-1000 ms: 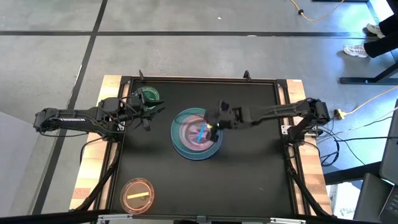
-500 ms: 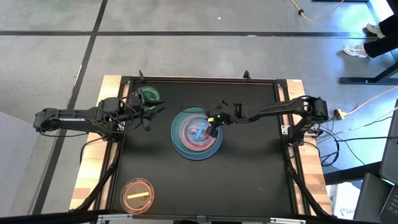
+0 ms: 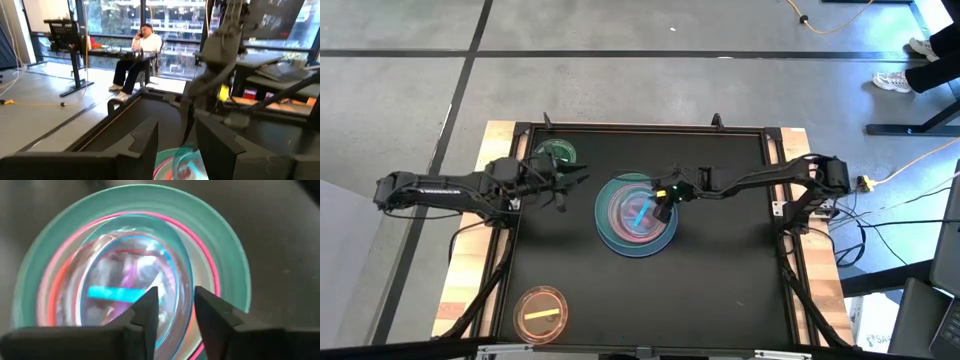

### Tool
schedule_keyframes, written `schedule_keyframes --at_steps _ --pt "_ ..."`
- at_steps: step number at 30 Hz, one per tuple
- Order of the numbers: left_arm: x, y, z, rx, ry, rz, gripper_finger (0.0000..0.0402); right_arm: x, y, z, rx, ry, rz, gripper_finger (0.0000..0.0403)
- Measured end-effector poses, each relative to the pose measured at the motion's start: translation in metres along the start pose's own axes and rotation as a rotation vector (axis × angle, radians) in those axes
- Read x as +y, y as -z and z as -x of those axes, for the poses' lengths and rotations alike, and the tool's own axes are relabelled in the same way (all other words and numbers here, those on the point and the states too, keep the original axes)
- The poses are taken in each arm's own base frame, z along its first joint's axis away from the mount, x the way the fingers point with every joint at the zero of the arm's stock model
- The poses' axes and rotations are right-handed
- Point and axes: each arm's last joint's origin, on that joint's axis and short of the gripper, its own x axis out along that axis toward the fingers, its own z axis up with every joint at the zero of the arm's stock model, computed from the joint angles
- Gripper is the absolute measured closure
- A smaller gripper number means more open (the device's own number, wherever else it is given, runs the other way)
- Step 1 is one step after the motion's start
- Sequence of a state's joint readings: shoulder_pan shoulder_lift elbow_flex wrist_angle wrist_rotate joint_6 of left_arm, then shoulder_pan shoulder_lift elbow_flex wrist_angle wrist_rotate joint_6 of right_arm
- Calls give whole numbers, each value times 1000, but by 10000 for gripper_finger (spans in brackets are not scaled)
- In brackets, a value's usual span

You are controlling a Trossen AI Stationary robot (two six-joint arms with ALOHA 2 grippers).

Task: Stack plastic plates
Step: Stack the light blue plate on top of the light pink plate, then stack the light green plate on top of the light blue plate

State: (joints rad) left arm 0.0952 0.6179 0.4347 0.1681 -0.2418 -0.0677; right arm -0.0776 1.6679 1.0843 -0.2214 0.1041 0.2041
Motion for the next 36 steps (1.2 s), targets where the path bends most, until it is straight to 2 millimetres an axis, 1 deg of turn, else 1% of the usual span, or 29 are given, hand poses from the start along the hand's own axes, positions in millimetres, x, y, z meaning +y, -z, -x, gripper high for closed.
schedule_keyframes --at_steps 2,4,6,8,10,13,17,19,21,24,28,33,36 --pt "-1 5 -7 36 -8 -9 278 7 -2 8 -16 -36 20 267" --pt "-1 12 -15 86 -24 -33 278 18 -2 17 -34 -43 78 256" --pt "1 16 -20 122 -40 -54 278 29 0 27 -46 -24 138 251" --pt "3 15 -24 127 -58 -54 278 37 1 38 -54 8 186 249" --pt "6 18 -28 173 -104 -59 278 41 3 49 -57 56 209 249" --pt "13 25 -31 311 -225 -74 278 44 8 60 -34 117 237 249" --pt "24 39 -33 457 -373 -82 278 47 16 68 2 173 250 248" --pt "31 46 -35 509 -418 -68 278 48 25 64 -4 176 242 248" --pt "39 53 -36 572 -468 -60 278 46 38 56 1 175 233 248" --pt "53 64 -37 664 -554 -20 278 42 62 44 19 178 207 248" --pt "70 79 -39 766 -628 87 278 38 92 32 11 150 143 248" --pt "85 94 -41 878 -656 140 278 46 121 28 -38 75 92 248" --pt "90 102 -43 920 -680 147 278 51 131 28 -81 53 84 248"
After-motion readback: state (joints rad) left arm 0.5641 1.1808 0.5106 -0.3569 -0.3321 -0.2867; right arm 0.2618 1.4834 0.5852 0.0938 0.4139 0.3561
